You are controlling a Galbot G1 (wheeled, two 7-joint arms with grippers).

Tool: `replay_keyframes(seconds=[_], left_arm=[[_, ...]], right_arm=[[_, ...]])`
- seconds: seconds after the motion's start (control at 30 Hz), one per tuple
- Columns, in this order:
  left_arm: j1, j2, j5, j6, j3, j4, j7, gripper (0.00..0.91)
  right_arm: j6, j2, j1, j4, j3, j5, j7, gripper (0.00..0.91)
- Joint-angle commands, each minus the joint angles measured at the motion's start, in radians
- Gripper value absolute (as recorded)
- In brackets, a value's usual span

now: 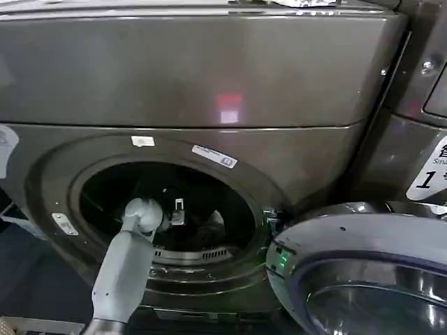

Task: Grasp the clothes from the dryer.

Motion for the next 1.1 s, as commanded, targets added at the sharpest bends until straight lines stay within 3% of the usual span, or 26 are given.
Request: replay_keyframes(seconds=[0.03, 0.3, 0.5, 0.83, 1.1], left_arm=[[-0.037, -0.013, -0.210, 0.071, 0.004, 0.015, -0.416, 0.000], [-0.043, -0.062, -0.479, 0.177, -0.011, 0.020, -0.869, 0.000], [-0.026, -0.109, -0.801, 0.274, -0.024, -0.040, -1.196, 0.000], [0.008, -0.150, -0.949, 0.255, -0.037, -0.069, -1.417, 0.000], [0.019, -0.146, -1.008, 0.272, -0.037, -0.087, -1.437, 0.000]], right_arm=[[-0.001, 0.001, 0.000, 0.004, -0.002, 0.000, 0.001, 0.907], [-0.002, 0.004, 0.004, 0.007, -0.011, -0.011, 0.003, 0.907], [-0.002, 0.003, 0.014, 0.011, -0.025, -0.033, 0.002, 0.907], [-0.009, 0.007, 0.008, 0.027, -0.025, -0.044, -0.009, 0.907], [0.015, 0.015, 0.002, 0.029, -0.031, -0.034, -0.015, 0.907]])
